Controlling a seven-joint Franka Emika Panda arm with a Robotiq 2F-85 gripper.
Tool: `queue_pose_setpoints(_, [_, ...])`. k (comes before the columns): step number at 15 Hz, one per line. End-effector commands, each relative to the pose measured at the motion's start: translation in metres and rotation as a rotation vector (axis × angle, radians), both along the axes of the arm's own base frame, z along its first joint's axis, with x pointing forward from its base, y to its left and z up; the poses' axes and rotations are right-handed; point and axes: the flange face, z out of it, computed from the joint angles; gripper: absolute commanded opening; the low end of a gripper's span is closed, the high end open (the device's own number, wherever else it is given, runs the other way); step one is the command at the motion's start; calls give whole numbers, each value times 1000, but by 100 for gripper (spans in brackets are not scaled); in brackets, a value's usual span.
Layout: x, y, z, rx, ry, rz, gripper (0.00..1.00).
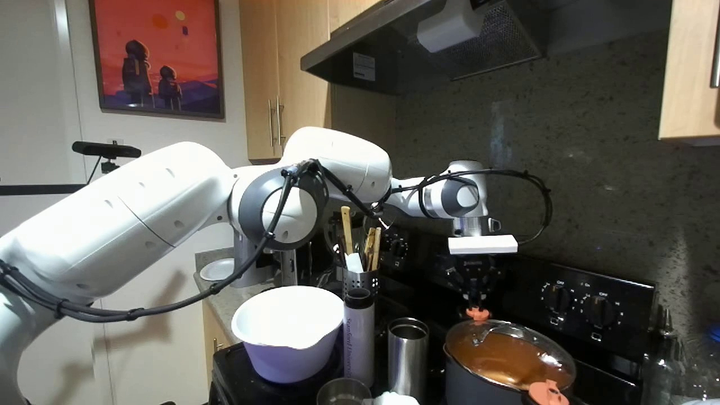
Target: Turn the seals on the handles of the pot
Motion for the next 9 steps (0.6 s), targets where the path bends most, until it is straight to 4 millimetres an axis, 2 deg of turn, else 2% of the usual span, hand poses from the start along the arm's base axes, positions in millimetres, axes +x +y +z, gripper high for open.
queue_pose_setpoints(1, [4, -3, -4, 48, 8, 110, 5])
queue_pose_setpoints(9, [7, -14, 0, 101, 0, 403, 5])
